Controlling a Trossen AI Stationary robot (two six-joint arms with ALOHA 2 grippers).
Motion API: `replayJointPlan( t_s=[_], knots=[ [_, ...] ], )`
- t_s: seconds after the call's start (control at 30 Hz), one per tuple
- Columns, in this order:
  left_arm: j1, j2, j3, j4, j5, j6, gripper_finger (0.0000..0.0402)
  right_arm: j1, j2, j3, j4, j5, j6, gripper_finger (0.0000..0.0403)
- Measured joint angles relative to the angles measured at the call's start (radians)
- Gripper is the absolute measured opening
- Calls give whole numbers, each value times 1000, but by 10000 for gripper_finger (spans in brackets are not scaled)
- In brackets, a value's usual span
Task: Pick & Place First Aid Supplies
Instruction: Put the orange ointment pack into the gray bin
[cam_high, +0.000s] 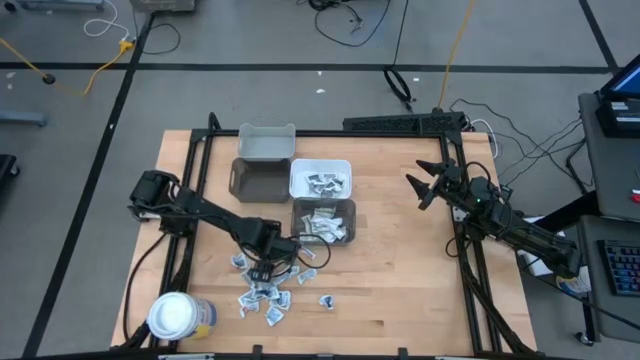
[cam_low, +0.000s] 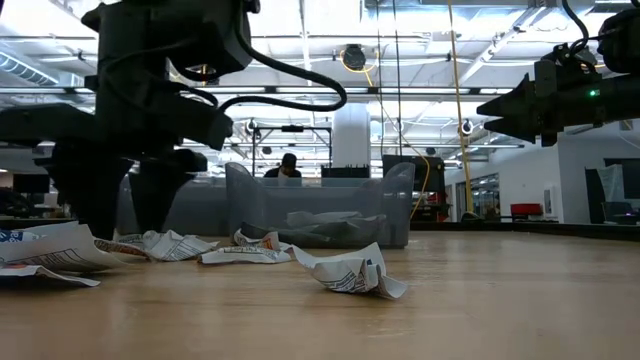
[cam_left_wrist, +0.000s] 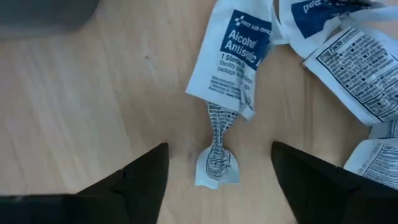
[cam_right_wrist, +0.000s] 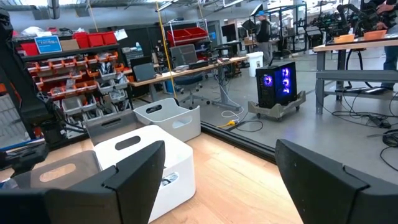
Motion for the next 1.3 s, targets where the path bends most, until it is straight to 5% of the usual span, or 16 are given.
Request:
replayJointPlan(
  t_s=[0.43, 0.67, 0.97, 1.3],
  knots=[
    [3, 2, -2, -11, 9, -27, 17, 0, 0, 0, 0, 0, 0, 297],
    [-1, -66, -10, -62, 122, -82, 5, 0, 0, 0, 0, 0, 0, 297],
    [-1, -427, -7, -15, 400, -202, 3, 0, 0, 0, 0, 0, 0, 297],
    [-1, -764, -5, 511, 537, -458, 2, 0, 0, 0, 0, 0, 0, 297]
  ],
)
